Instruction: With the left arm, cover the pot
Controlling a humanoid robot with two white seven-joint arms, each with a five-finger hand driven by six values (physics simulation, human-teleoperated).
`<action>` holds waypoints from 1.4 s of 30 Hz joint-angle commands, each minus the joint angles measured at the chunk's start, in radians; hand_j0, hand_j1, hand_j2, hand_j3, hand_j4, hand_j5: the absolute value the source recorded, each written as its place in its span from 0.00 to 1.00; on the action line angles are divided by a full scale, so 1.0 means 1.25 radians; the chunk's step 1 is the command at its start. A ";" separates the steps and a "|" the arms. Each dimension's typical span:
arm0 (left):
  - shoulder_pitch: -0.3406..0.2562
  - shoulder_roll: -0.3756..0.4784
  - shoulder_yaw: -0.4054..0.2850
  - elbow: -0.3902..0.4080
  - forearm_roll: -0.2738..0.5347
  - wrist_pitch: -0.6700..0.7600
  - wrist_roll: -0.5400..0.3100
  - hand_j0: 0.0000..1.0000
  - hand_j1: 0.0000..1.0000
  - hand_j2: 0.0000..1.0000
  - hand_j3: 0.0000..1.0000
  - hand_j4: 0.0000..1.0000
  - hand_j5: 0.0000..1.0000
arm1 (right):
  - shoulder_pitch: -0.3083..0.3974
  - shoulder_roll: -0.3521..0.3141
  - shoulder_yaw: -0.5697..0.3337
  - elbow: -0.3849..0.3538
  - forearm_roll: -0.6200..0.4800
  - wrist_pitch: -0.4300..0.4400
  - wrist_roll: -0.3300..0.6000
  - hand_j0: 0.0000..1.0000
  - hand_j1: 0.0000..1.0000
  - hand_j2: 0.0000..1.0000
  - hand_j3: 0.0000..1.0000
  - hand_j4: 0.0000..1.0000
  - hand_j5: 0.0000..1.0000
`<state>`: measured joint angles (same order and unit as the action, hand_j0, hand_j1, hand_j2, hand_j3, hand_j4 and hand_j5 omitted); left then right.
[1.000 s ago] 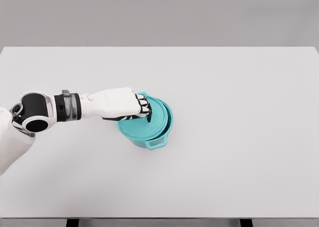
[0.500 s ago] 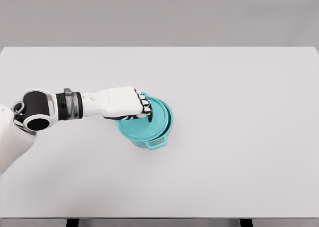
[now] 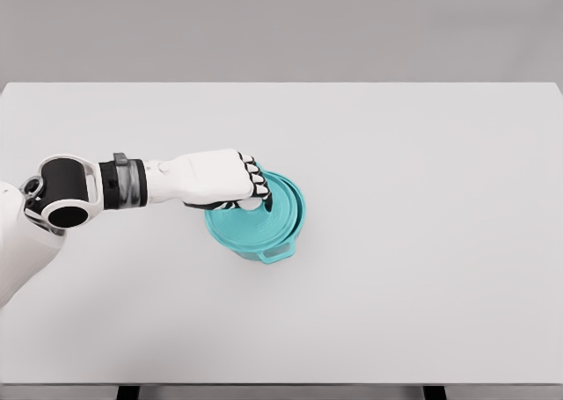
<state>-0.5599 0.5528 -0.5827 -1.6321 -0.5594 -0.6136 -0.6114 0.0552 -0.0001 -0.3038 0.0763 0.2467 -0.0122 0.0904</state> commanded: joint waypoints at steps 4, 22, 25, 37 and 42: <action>0.001 0.001 0.002 -0.001 0.006 0.002 0.000 0.63 0.63 0.63 0.63 0.63 0.63 | 0.000 0.000 0.000 0.000 0.000 0.000 0.000 1.00 1.00 1.00 1.00 1.00 1.00; -0.002 0.004 0.006 -0.001 0.008 0.002 0.000 0.66 0.66 0.66 0.66 0.66 0.66 | 0.000 0.000 0.000 0.000 0.000 0.000 0.000 1.00 1.00 1.00 1.00 1.00 1.00; -0.004 0.006 0.007 0.000 0.008 0.002 0.000 0.66 0.66 0.66 0.66 0.66 0.66 | 0.000 0.000 0.000 0.000 0.000 0.000 0.000 1.00 1.00 1.00 1.00 1.00 1.00; -0.002 0.009 0.039 0.001 0.008 0.002 0.000 0.67 0.67 0.67 0.67 0.67 0.67 | 0.000 0.000 0.000 0.000 0.000 0.000 0.000 1.00 1.00 1.00 1.00 1.00 1.00; -0.004 0.009 0.046 0.001 0.008 0.002 0.000 0.68 0.68 0.68 0.68 0.68 0.68 | 0.000 0.000 0.000 0.000 0.000 0.000 0.000 1.00 1.00 1.00 1.00 1.00 1.00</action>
<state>-0.5630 0.5639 -0.5309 -1.6303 -0.5542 -0.6137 -0.6114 0.0552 -0.0001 -0.3038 0.0763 0.2466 -0.0122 0.0903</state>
